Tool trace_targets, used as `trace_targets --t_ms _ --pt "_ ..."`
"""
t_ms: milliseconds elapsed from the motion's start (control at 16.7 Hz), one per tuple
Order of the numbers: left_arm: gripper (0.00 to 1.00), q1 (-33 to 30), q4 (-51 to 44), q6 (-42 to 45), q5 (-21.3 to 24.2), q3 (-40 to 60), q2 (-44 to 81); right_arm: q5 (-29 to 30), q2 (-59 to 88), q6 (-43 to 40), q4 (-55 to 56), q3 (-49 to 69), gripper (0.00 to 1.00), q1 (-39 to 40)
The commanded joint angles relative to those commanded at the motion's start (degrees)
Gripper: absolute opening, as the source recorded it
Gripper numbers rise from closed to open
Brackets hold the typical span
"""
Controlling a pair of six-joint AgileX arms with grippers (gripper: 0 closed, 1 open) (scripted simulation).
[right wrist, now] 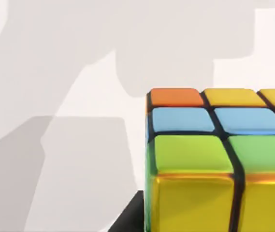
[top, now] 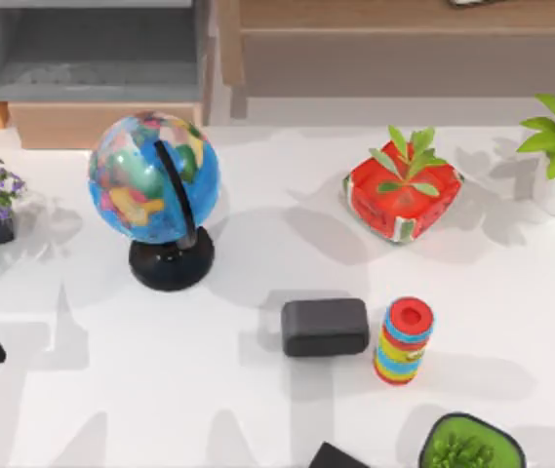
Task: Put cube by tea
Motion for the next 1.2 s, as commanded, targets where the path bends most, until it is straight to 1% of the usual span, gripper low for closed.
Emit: trace_targets --t_ms 180,300,720,1200 --pt "1.0 0.0 0.0 0.0 0.0 0.0 0.0 1.0 -1.6 -4.9 -4.9 -8.1 0.0 -1.9" --pt "1.0 0.0 0.0 0.0 0.0 0.0 0.0 1.6 -2.1 -6.7 -6.6 -10.7 0.0 -3.0" --pt "1.0 0.0 0.0 0.0 0.0 0.0 0.0 1.7 -1.9 -6.9 -6.7 -11.0 0.0 -2.9" --pt "1.0 0.0 0.0 0.0 0.0 0.0 0.0 4.1 -0.5 -9.9 -5.1 -11.8 0.0 -0.8"
